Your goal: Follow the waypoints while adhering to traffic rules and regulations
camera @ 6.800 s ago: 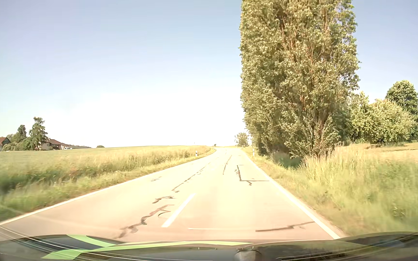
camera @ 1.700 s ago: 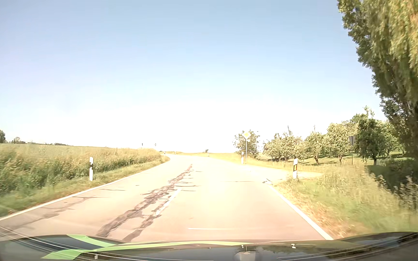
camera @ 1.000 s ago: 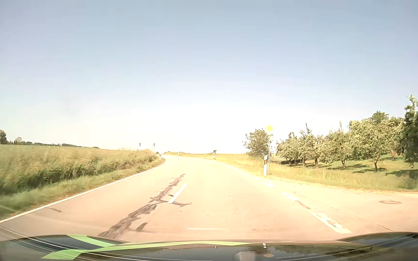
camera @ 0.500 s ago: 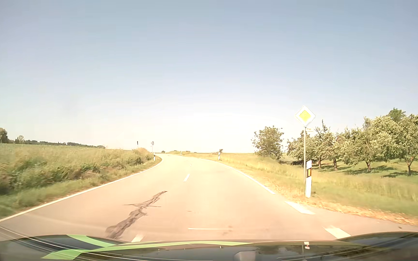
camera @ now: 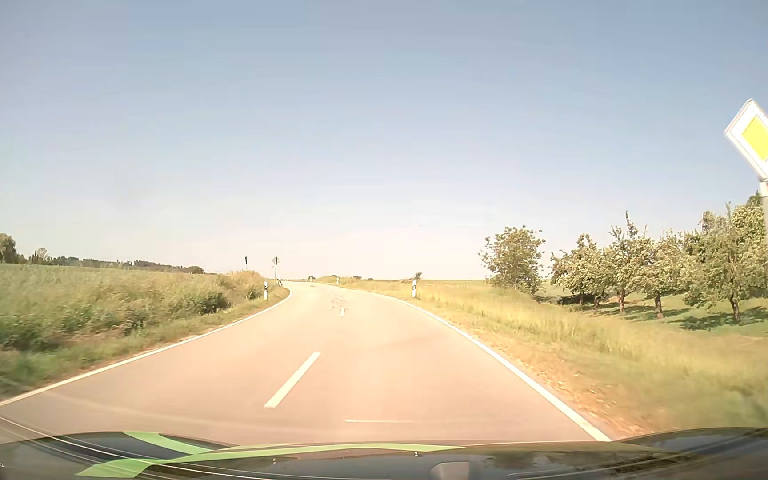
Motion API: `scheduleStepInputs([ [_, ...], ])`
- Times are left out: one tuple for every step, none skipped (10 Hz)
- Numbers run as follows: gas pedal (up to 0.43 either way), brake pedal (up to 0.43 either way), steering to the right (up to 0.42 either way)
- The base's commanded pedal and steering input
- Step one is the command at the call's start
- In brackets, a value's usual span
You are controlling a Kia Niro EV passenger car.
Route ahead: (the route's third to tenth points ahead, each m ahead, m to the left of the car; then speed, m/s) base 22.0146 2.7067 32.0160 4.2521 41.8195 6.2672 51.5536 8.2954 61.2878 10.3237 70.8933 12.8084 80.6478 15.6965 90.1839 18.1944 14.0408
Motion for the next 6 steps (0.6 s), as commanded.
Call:
scheduleStepInputs([
  [0.228,0.0,-0.021],
  [0.228,0.0,-0.024],
  [0.228,0.0,-0.025],
  [0.228,0.0,-0.027],
  [0.228,0.0,-0.029],
  [0.228,0.0,-0.031],
])
